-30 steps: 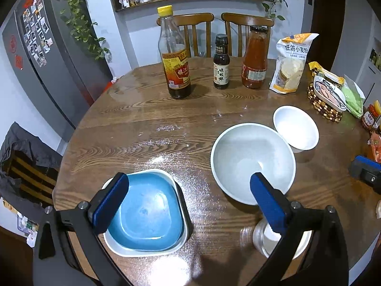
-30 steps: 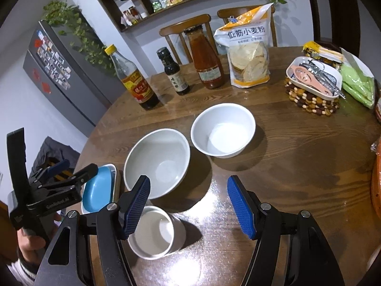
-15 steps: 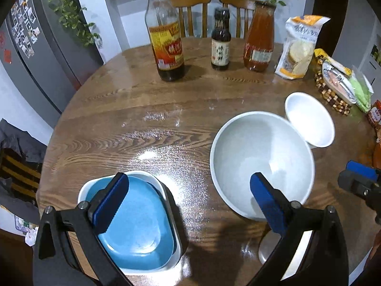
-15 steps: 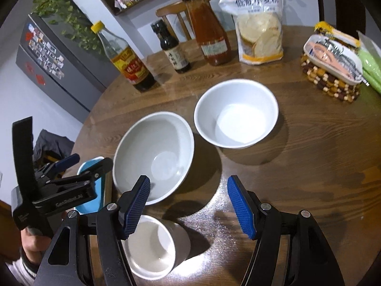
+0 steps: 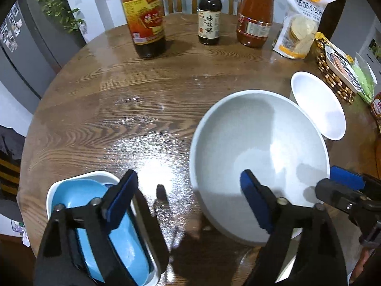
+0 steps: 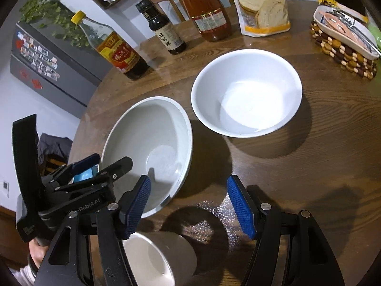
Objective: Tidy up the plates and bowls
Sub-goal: 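Close both grippers on the rim of the large white bowl, then lift the large white bowl and carry it over the small white dish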
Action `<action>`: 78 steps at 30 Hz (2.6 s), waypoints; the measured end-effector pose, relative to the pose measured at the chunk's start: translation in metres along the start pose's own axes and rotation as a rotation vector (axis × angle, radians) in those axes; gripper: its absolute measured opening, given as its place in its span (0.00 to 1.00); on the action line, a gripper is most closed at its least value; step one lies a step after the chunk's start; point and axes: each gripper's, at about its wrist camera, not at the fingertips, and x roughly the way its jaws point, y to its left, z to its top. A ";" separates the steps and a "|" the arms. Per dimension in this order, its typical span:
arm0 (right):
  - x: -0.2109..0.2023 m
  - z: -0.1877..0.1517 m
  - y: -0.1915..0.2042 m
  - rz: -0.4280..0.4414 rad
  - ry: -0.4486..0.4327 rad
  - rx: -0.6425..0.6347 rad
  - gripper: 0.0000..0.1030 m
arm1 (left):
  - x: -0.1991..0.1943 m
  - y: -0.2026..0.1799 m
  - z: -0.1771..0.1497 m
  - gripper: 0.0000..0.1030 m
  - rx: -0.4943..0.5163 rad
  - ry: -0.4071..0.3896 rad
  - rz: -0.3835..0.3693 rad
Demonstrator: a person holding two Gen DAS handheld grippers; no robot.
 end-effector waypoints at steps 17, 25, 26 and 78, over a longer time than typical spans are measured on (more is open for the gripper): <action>0.012 0.002 0.013 0.025 0.022 -0.052 0.25 | 0.013 -0.008 -0.001 0.22 0.001 0.043 -0.063; 0.013 0.002 0.015 0.003 0.018 -0.059 0.25 | 0.013 -0.010 -0.002 0.22 0.003 0.043 -0.062; 0.013 0.002 0.015 0.002 0.018 -0.058 0.25 | 0.013 -0.010 -0.002 0.22 0.005 0.044 -0.060; -0.077 -0.028 0.021 0.017 -0.161 -0.060 0.25 | -0.072 -0.031 -0.012 0.22 0.070 -0.158 -0.041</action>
